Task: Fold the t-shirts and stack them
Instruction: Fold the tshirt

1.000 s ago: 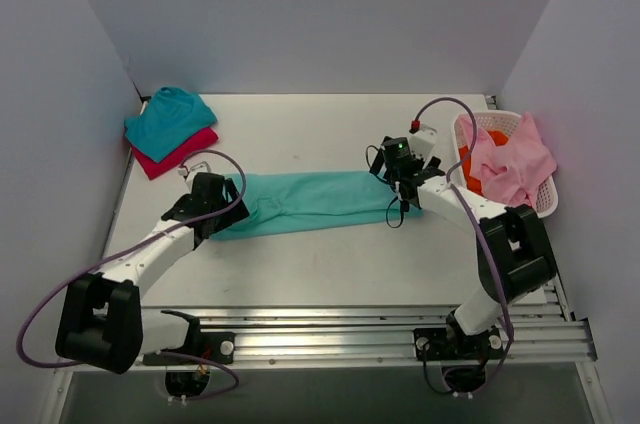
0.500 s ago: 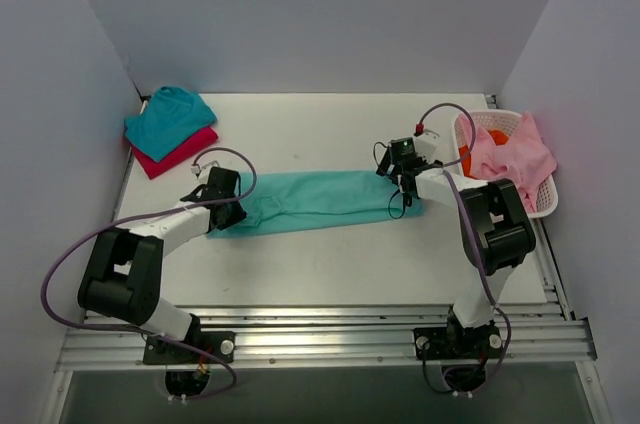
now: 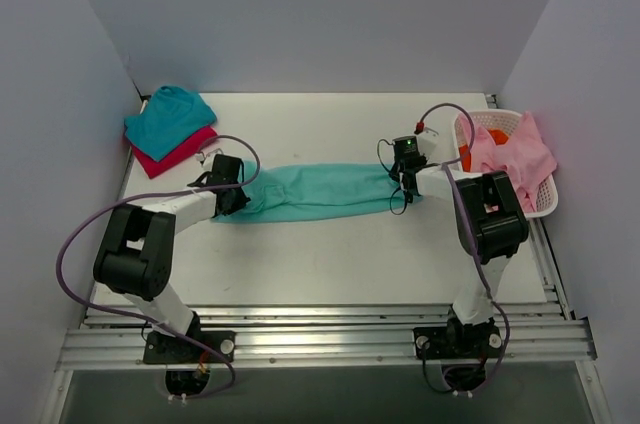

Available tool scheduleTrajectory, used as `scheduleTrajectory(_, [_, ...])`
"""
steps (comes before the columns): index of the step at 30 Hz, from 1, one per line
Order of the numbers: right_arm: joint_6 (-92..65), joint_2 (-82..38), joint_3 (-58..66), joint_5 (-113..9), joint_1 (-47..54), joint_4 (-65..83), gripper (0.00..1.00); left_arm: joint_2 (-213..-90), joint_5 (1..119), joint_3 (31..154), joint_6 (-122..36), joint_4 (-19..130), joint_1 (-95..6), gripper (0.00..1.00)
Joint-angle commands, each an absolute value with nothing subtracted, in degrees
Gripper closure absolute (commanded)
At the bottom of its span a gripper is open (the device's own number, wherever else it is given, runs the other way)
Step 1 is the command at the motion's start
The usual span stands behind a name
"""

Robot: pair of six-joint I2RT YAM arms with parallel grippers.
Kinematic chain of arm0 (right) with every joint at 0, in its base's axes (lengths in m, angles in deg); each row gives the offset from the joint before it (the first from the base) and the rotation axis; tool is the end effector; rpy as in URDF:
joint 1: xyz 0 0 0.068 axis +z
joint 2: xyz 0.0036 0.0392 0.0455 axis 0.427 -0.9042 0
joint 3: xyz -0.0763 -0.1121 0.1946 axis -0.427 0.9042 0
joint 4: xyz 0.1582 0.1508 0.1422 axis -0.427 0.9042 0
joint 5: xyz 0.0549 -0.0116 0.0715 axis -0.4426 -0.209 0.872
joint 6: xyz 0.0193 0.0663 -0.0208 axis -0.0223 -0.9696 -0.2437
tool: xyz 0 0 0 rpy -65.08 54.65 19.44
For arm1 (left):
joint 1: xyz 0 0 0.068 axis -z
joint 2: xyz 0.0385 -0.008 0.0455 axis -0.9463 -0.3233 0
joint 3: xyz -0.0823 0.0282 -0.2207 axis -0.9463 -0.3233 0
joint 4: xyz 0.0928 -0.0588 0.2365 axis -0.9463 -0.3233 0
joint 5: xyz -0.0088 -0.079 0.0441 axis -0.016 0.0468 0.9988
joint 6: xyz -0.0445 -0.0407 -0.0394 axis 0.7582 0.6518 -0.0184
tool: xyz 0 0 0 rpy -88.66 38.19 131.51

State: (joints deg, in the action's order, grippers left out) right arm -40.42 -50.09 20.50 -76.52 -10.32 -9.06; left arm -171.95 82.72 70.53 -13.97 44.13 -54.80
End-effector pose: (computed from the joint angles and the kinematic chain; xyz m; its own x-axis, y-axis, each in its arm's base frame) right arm 0.3988 0.0891 0.1096 -0.4384 0.4327 -0.7878 0.2710 0.8993 0.3432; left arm 0.3240 -0.0793 0.1016 -0.6797 -0.4553 -0.5751 -0.4063 0.8865 -0.2216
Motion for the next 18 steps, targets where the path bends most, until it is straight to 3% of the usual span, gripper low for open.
scheduleTrajectory(1, [-40.8, -50.5, 21.0, -74.4, -10.4, -9.3, 1.00, -173.7, 81.7, 73.5, -15.5, 43.8, -56.1, 0.98])
scheduleTrajectory(6, [-43.0, -45.2, 27.4, -75.3, -9.6, -10.5, 1.00, -179.3, 81.3, 82.7, -19.5, 41.9, -58.7, 0.98])
scheduleTrajectory(18, [-49.2, -14.9, 41.6, -77.7, 0.0, -4.7, 1.00, -211.5, 71.6, 129.5, -26.8, 28.8, -62.5, 0.98])
